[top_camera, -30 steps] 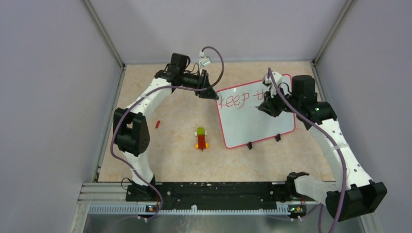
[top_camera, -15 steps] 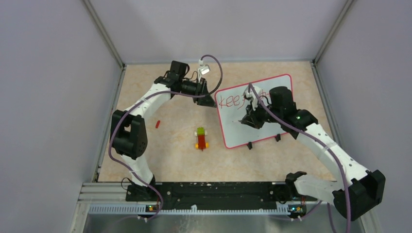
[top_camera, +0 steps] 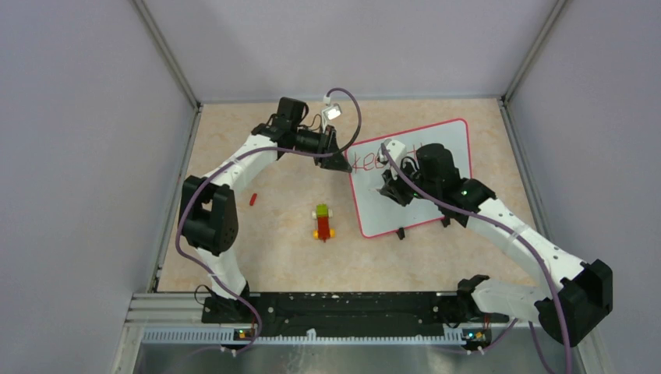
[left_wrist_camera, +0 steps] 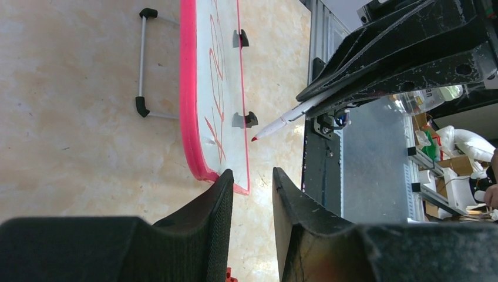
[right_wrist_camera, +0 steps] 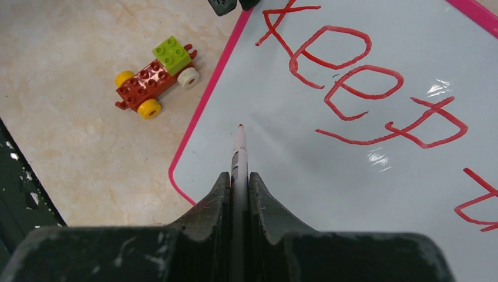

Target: Write a sentence on the whiteboard

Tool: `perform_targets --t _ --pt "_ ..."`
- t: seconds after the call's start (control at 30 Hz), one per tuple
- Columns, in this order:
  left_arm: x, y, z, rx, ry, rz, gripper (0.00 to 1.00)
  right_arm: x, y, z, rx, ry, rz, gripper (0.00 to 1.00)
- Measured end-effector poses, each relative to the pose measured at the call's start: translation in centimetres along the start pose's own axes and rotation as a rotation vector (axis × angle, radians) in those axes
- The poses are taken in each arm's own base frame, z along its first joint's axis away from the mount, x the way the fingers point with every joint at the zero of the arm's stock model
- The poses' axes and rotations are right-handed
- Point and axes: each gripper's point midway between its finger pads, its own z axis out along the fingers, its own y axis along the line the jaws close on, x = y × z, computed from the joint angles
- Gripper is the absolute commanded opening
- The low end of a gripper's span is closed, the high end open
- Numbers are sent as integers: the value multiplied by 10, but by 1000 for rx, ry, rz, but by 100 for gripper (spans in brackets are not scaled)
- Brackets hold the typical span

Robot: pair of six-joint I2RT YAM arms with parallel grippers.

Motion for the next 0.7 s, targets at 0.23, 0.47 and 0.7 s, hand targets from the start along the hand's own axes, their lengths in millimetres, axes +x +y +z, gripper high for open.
perform_targets --t 0.23,0.47,0.7 --pt "-2 4 2 4 -8 -12 21 4 -6 2 35 7 -11 0" --pt "2 5 6 7 -5 -34 3 7 -12 3 65 17 -18 0" --pt "2 4 7 10 -5 -36 0 7 -17 3 88 19 -23 0"
